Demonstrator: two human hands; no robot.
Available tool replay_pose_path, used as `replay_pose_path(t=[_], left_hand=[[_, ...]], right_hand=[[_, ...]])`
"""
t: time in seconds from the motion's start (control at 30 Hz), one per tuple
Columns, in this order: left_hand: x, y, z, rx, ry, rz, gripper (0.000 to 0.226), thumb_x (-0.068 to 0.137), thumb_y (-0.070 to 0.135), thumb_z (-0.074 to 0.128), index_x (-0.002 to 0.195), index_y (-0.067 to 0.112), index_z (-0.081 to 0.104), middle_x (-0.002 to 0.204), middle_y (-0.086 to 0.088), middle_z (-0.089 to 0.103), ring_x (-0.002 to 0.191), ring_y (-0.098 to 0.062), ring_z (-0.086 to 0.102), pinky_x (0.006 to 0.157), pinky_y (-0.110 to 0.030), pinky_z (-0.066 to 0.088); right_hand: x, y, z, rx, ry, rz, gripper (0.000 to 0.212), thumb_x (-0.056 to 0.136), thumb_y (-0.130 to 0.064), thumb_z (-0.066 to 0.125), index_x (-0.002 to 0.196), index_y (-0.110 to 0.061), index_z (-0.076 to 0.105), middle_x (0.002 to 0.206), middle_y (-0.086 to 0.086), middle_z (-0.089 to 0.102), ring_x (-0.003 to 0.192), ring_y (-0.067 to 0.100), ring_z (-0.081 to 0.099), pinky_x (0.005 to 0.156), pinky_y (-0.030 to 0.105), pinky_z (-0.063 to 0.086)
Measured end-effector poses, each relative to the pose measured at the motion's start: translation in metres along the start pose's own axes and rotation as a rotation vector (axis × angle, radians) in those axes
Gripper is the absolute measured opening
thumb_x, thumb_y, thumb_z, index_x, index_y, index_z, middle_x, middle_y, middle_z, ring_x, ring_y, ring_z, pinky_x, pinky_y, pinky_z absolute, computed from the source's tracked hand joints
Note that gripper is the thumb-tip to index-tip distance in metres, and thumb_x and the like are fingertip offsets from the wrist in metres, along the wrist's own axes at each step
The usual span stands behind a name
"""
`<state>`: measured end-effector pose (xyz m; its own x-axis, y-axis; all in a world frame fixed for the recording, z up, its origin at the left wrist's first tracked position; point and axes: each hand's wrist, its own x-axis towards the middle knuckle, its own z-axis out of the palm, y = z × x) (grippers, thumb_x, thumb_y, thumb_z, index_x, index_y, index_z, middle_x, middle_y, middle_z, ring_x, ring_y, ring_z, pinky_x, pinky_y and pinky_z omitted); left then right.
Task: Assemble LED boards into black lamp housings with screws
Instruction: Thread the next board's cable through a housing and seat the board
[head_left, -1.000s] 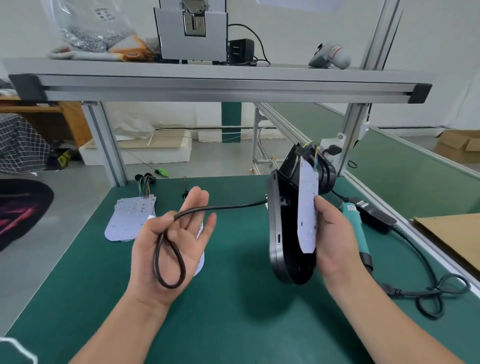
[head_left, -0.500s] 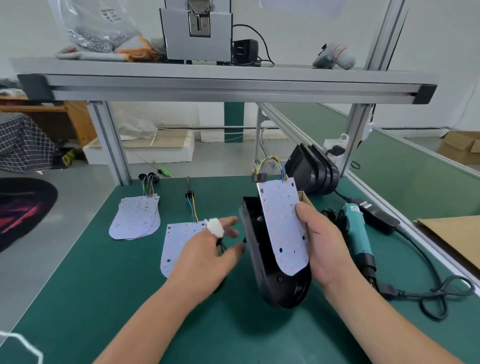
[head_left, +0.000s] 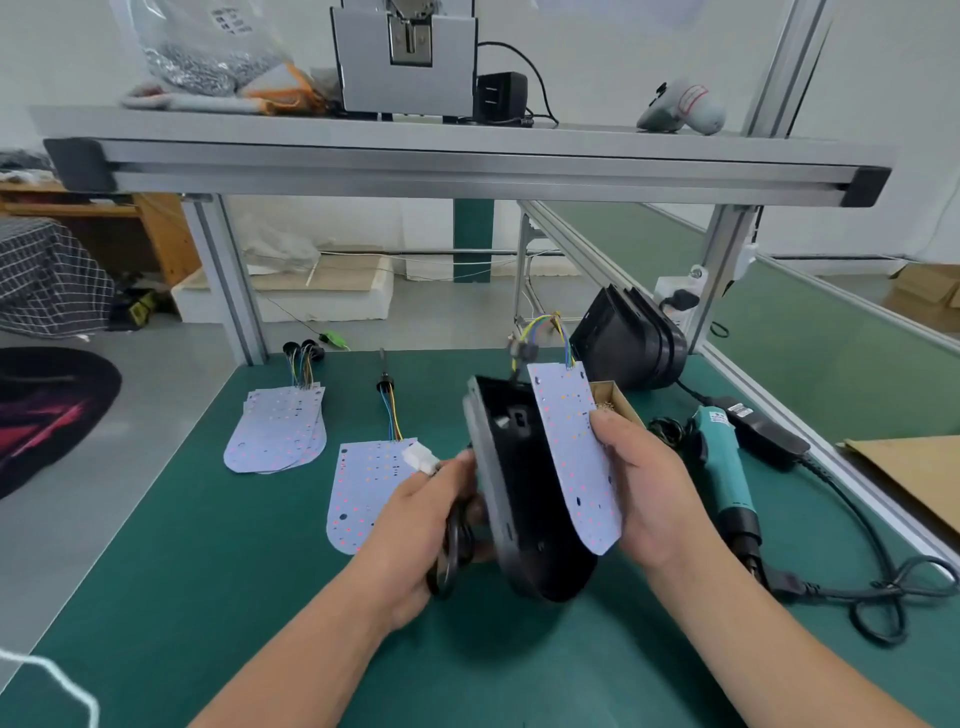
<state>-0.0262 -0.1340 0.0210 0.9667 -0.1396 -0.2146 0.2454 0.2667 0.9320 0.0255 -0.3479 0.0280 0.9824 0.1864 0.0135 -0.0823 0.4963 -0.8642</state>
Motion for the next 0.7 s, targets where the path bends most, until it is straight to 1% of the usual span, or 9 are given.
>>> replay_pose_path(t=[0.03,0.1,0.2,0.3,0.37,0.4,0.47,0.57,0.7], left_hand=[[-0.001,-0.001,-0.001,-0.056,-0.026,-0.005,0.049,0.100,0.056,0.065,0.102,0.008,0.074,0.095,-0.014,0.077,0.077,-0.026,0.074,0.070,-0.039,0.061],[-0.002,-0.001,-0.005,-0.152,-0.040,0.014,0.063,0.087,0.065,0.076,0.123,0.014,0.075,0.124,-0.020,0.075,0.102,-0.031,0.078,0.080,-0.046,0.062],[0.000,0.002,-0.011,-0.232,-0.053,0.074,0.090,0.056,0.062,0.099,0.125,0.012,0.074,0.130,-0.023,0.073,0.112,-0.035,0.075,0.082,-0.053,0.063],[0.000,0.004,-0.016,-0.279,-0.084,0.132,0.107,0.054,0.052,0.104,0.137,-0.001,0.063,0.132,-0.028,0.069,0.111,-0.039,0.075,0.086,-0.054,0.060],[0.000,0.005,-0.019,-0.292,-0.111,0.144,0.102,0.057,0.048,0.103,0.136,-0.002,0.064,0.129,-0.027,0.071,0.109,-0.039,0.075,0.085,-0.051,0.061],[-0.001,0.006,-0.021,-0.290,-0.122,0.148,0.093,0.060,0.048,0.103,0.132,0.001,0.068,0.125,-0.025,0.073,0.106,-0.037,0.076,0.083,-0.049,0.062],[-0.001,0.009,-0.025,-0.262,-0.133,0.151,0.073,0.065,0.050,0.099,0.121,0.010,0.077,0.117,-0.019,0.077,0.102,-0.032,0.077,0.084,-0.046,0.063],[-0.002,0.013,-0.032,-0.261,-0.123,0.132,0.062,0.070,0.049,0.095,0.120,0.014,0.080,0.122,-0.016,0.077,0.108,-0.028,0.077,0.091,-0.043,0.063],[-0.006,0.021,-0.043,-0.293,-0.063,0.057,0.041,0.083,0.043,0.076,0.113,0.016,0.084,0.119,-0.014,0.079,0.103,-0.026,0.079,0.080,-0.037,0.064]], right_hand=[[0.002,0.002,-0.003,-0.010,0.020,0.010,0.031,0.105,-0.020,0.053,0.094,-0.023,0.082,0.106,0.008,0.076,0.086,0.024,0.074,0.079,0.039,0.059],[0.002,0.003,-0.004,-0.058,0.043,0.031,0.030,0.104,-0.020,0.055,0.094,-0.023,0.083,0.110,0.013,0.077,0.089,0.028,0.075,0.087,0.045,0.057],[0.000,0.002,-0.005,-0.153,0.032,0.080,0.018,0.095,-0.022,0.067,0.096,-0.016,0.084,0.105,0.015,0.079,0.082,0.026,0.077,0.074,0.037,0.062],[0.003,0.007,-0.011,-0.283,0.012,0.099,0.027,0.091,-0.022,0.070,0.102,0.002,0.071,0.100,0.018,0.068,0.081,0.028,0.063,0.068,0.035,0.049],[0.002,0.004,-0.011,-0.467,-0.032,0.054,0.025,0.094,-0.018,0.066,0.104,0.004,0.067,0.099,0.010,0.069,0.087,0.025,0.058,0.072,0.036,0.043],[-0.001,0.002,-0.009,-0.552,-0.061,0.041,0.017,0.099,-0.011,0.061,0.111,-0.005,0.072,0.105,0.003,0.075,0.093,0.021,0.063,0.079,0.035,0.046],[-0.005,0.001,-0.004,-0.637,-0.091,0.004,0.041,0.102,0.003,0.052,0.128,-0.021,0.071,0.122,-0.005,0.077,0.112,0.015,0.069,0.096,0.034,0.052],[-0.006,0.000,-0.001,-0.669,-0.102,-0.075,0.055,0.095,0.011,0.050,0.135,-0.023,0.066,0.129,-0.006,0.075,0.124,0.014,0.067,0.109,0.040,0.050],[-0.008,0.002,0.006,-0.664,-0.075,-0.151,0.062,0.084,-0.014,0.058,0.144,-0.031,0.059,0.135,-0.017,0.067,0.130,0.012,0.062,0.102,0.032,0.050]])
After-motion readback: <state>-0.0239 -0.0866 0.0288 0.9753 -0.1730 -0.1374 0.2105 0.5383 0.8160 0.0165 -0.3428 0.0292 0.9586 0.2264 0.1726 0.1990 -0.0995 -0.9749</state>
